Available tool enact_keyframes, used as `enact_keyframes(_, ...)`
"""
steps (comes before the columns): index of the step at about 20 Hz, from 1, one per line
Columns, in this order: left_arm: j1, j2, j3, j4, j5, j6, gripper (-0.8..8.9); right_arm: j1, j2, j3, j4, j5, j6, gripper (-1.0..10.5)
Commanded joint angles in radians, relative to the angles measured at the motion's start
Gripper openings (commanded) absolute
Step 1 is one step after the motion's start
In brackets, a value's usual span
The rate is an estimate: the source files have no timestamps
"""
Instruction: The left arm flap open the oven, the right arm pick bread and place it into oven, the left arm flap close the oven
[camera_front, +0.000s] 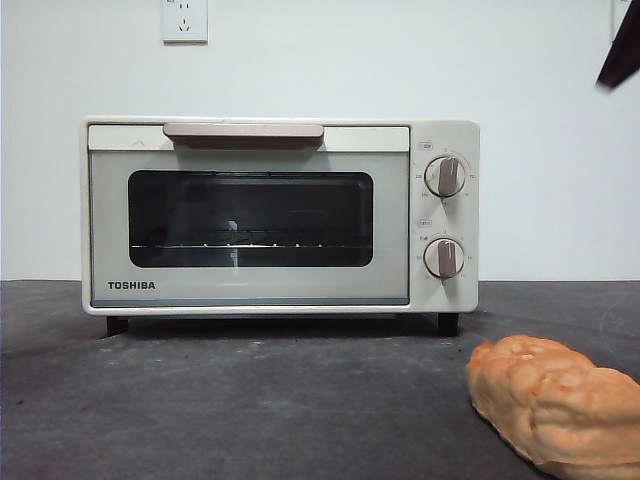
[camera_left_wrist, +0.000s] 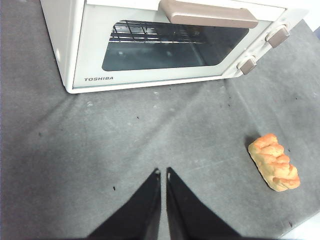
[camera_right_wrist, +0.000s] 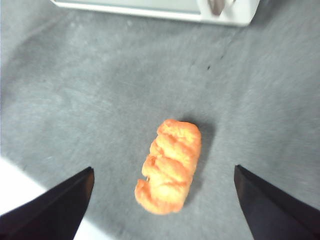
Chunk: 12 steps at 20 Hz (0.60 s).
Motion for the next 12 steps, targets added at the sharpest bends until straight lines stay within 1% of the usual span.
enact_keyframes(1,-0.002,0.005,0.020,0.007,0.002,0.016,0.16,0.074,0.006,-0.066,0.084,0.042,0.104,4.5)
enact_keyframes(4,-0.002,0.005,0.020,0.007,0.002,0.016,0.16,0.190,0.033,-0.164,0.187,0.139,0.180,4.5)
enact_keyframes(7,-0.002,0.005,0.020,0.007,0.002,0.016,0.16,0.299,0.097,-0.213,0.271,0.246,0.228,4.5)
enact_keyframes(9,-0.002,0.005,0.020,0.006,0.002,0.016,0.16,0.356,0.160,-0.215,0.319,0.322,0.233,4.6)
enact_keyframes(12,-0.002,0.005,0.020,0.006,0.002,0.016,0.16,0.402,0.270,-0.215,0.398,0.393,0.254,4.6)
